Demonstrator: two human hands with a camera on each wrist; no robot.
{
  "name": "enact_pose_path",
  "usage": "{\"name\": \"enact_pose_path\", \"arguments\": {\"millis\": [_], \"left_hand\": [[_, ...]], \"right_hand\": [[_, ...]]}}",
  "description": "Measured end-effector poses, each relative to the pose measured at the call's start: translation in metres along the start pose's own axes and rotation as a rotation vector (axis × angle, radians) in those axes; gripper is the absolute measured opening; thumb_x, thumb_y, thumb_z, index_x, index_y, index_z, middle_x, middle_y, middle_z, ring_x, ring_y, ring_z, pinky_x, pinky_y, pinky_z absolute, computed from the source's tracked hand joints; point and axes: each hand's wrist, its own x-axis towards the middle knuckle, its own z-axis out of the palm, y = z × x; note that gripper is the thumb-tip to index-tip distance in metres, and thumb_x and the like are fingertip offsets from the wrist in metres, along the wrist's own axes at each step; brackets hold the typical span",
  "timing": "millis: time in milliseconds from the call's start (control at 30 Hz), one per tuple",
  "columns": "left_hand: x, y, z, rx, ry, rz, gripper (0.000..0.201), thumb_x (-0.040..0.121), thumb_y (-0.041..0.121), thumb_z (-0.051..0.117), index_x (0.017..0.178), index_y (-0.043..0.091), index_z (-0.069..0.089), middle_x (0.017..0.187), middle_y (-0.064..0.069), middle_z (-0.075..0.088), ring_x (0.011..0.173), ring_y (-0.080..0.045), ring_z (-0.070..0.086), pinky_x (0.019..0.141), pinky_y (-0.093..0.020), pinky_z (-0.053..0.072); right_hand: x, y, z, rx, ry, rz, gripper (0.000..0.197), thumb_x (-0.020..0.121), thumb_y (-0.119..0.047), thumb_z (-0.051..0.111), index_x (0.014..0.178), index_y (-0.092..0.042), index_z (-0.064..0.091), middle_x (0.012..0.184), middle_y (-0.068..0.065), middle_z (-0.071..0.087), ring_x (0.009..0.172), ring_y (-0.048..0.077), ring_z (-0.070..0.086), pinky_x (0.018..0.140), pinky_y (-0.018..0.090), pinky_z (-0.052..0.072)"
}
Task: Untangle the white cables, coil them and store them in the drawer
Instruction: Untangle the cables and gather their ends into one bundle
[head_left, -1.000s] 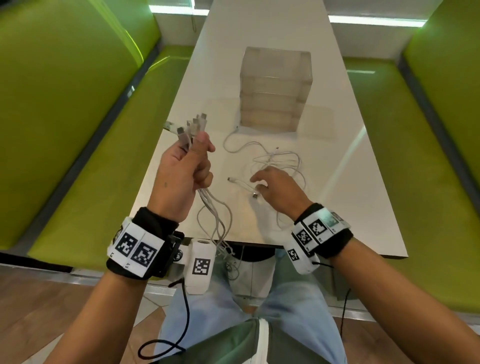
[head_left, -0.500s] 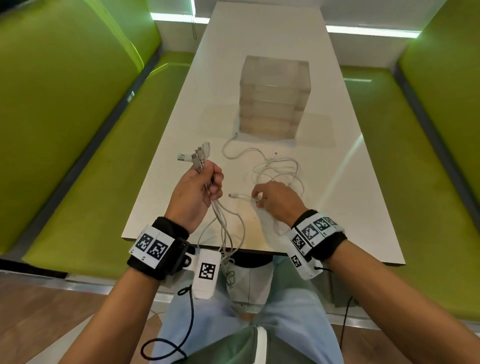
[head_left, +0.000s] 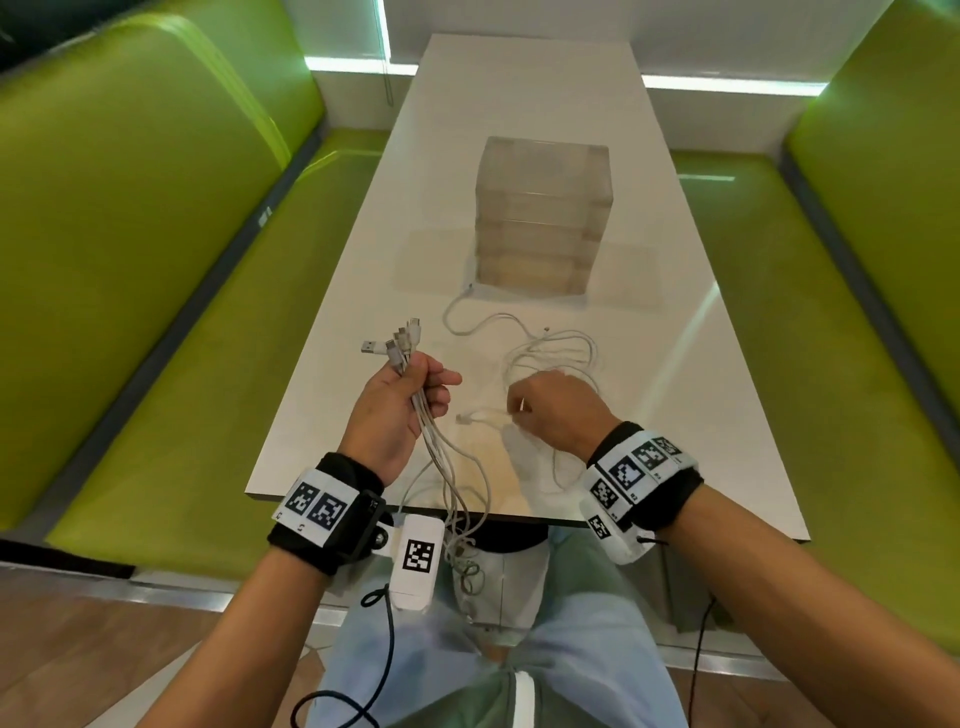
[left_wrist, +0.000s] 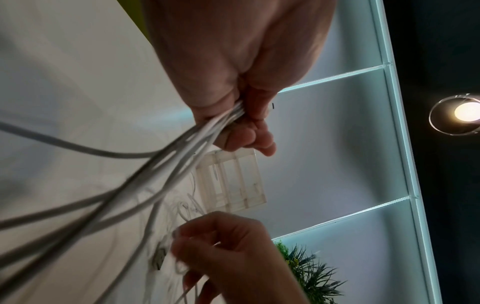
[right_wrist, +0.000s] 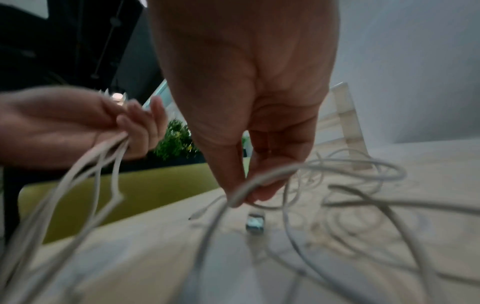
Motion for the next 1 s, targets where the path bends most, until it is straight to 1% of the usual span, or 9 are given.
{"name": "enact_pose_path", "arguments": {"millis": [133,267,433,533,700,800,867,933,1000], "left_hand": [[0.001,-0.001,0.003,0.01,-0.016,0.01,0.027,0.102,0.019,0.036,0.085,0.007,0.054,0.091,-0.009,0.075,0.079,-0.017,0.07,0.071,-0.025,0.057],[0.002,-0.002,0.012,-0.043,-0.042,0.023,0.027,0.102,0.017,0.036,0.09,0.005,0.056,0.106,-0.014,0.071,0.098,-0.025,0.069,0.086,-0.034,0.056],[-0.003,-0.001,0.022,-0.035,-0.085,0.049,0.031,0.101,0.021,0.035,0.104,0.007,0.063,0.11,-0.003,0.072,0.098,-0.016,0.067,0.085,-0.028,0.054],[-0.004,-0.001,0.021,-0.045,-0.115,0.069,0.032,0.099,0.024,0.037,0.109,0.006,0.061,0.122,-0.006,0.066,0.107,-0.019,0.064,0.087,-0.027,0.053],[-0.005,-0.002,0.02,-0.099,-0.132,0.073,0.03,0.096,0.027,0.04,0.1,0.013,0.066,0.127,-0.008,0.063,0.12,-0.022,0.058,0.096,-0.034,0.05],[-0.004,-0.001,0.019,-0.139,-0.083,0.086,0.031,0.1,0.023,0.036,0.085,0.015,0.063,0.114,-0.009,0.07,0.116,-0.018,0.061,0.102,-0.035,0.043],[-0.004,0.004,0.016,-0.189,-0.036,0.118,0.027,0.101,0.021,0.036,0.083,0.012,0.054,0.089,-0.007,0.075,0.108,-0.02,0.065,0.104,-0.038,0.042],[-0.004,0.015,0.01,-0.269,-0.018,0.179,0.027,0.101,0.022,0.034,0.082,0.012,0.05,0.065,-0.002,0.067,0.097,-0.023,0.069,0.098,-0.04,0.048],[-0.005,0.029,0.001,-0.322,0.023,0.231,0.028,0.102,0.023,0.033,0.08,0.014,0.047,0.054,0.005,0.052,0.068,-0.015,0.066,0.081,-0.035,0.056]], "right_hand": [[-0.005,-0.008,-0.031,0.387,0.236,0.059,0.008,0.086,-0.023,0.059,0.086,-0.016,0.063,0.084,-0.002,0.068,0.079,0.018,0.063,0.072,0.037,0.053],[-0.021,-0.032,-0.049,0.788,0.256,0.005,0.008,0.086,-0.024,0.065,0.087,-0.017,0.062,0.072,-0.002,0.072,0.071,0.017,0.069,0.071,0.038,0.055],[-0.025,-0.049,-0.03,0.867,0.212,-0.08,0.006,0.085,-0.017,0.065,0.089,-0.013,0.067,0.079,0.001,0.073,0.07,0.016,0.069,0.069,0.028,0.052],[-0.024,-0.051,-0.025,0.883,0.237,-0.076,0.003,0.085,-0.02,0.064,0.084,-0.02,0.067,0.082,0.001,0.073,0.067,0.016,0.067,0.074,0.037,0.055],[-0.027,-0.054,-0.028,0.89,0.212,-0.082,0.007,0.086,-0.02,0.064,0.083,-0.013,0.067,0.061,-0.007,0.066,0.054,0.002,0.057,0.06,0.015,0.041],[-0.025,-0.049,-0.031,0.702,0.081,-0.125,0.02,0.089,-0.032,0.061,0.076,-0.018,0.066,0.058,-0.007,0.063,0.047,0.0,0.048,0.051,0.013,0.034],[-0.022,-0.04,-0.028,0.483,-0.073,-0.141,0.028,0.091,-0.038,0.056,0.077,-0.016,0.066,0.061,-0.011,0.061,0.054,-0.001,0.052,0.057,0.017,0.04],[-0.018,-0.022,-0.025,0.368,-0.147,-0.12,0.025,0.094,-0.031,0.051,0.083,-0.014,0.066,0.068,-0.017,0.058,0.065,0.001,0.055,0.067,0.025,0.044],[-0.012,0.003,-0.026,0.39,-0.076,-0.077,0.022,0.097,-0.02,0.047,0.085,-0.015,0.066,0.074,-0.02,0.057,0.069,-0.002,0.054,0.071,0.022,0.039]]}}
